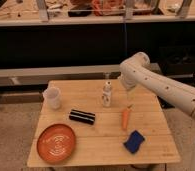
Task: Knock the bottle over
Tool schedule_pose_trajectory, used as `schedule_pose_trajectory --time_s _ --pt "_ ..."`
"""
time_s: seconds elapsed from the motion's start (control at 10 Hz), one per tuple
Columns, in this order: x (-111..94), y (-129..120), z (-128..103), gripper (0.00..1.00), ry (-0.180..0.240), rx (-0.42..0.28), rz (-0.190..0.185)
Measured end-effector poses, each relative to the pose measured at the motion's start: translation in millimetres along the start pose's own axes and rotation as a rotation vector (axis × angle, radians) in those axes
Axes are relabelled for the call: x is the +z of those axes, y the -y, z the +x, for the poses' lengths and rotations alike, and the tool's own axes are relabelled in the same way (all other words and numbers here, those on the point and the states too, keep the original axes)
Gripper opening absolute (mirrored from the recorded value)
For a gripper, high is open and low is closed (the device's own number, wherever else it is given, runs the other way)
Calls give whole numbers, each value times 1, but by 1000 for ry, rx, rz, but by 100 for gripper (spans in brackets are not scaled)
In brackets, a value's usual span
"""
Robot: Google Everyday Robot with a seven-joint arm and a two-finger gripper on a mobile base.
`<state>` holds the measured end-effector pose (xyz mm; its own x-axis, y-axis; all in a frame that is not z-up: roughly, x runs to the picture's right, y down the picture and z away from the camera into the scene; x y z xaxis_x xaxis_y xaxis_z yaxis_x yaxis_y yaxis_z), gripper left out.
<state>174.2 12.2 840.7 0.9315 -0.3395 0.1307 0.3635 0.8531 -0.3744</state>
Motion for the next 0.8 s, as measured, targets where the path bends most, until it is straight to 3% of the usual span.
schedule_pose_trajectory --time_s 0.8 --pt "12 3 -4 80 31 -63 0"
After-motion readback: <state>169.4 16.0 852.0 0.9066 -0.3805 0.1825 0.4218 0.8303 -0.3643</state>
